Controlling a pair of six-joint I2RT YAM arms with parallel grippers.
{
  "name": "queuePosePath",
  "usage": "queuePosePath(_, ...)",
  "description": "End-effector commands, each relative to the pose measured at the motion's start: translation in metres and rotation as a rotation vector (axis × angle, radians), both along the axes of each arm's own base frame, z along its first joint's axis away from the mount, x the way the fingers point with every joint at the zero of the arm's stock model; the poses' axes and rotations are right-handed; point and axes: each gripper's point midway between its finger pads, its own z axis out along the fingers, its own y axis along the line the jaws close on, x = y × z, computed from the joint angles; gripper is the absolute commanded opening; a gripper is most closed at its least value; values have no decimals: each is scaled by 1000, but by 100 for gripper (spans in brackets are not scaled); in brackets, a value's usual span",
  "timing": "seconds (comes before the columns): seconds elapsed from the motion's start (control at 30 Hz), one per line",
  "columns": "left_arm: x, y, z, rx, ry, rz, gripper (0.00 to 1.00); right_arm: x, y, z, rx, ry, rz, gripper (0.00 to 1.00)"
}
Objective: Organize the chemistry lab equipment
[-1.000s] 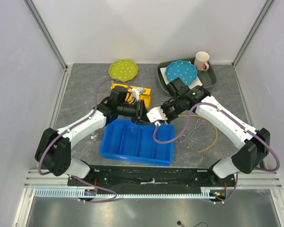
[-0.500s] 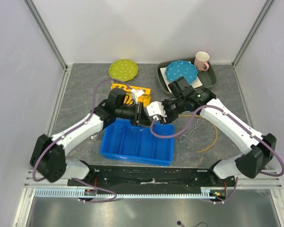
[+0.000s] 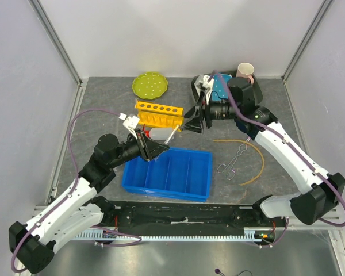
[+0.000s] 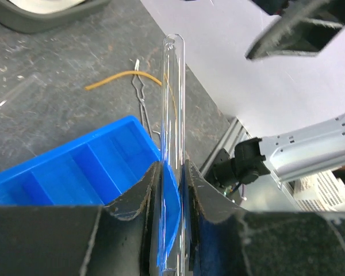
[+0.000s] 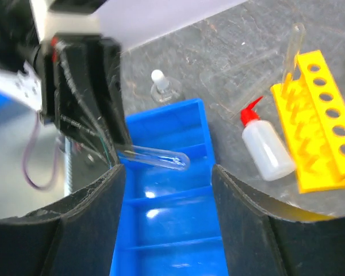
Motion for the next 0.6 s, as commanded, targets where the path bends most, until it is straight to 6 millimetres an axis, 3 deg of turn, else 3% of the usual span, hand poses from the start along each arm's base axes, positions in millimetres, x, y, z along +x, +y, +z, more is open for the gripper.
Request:
queuePosePath(0.0, 22, 11, 22, -44, -133, 136, 9, 11, 13, 54, 434, 556, -103, 68)
queuePosePath(0.03, 23, 11, 25, -53, -137, 140, 9, 9, 13, 53, 468, 606, -97, 68)
queuePosePath(0.07, 24, 11, 25, -56, -136, 144, 9, 8, 14, 39, 479, 673, -101, 69)
queuePosePath(0.1, 25, 11, 27, -61, -138, 151, 9, 5, 14, 48, 530, 710, -83, 70)
queuePosePath(0.2, 28, 10, 30, -77, -133, 156, 9, 10, 16, 34, 528, 776, -122, 70)
queuePosePath(0.57, 31, 4, 32, -95, -112, 144, 9, -3, 41, 14, 482, 878, -103, 64)
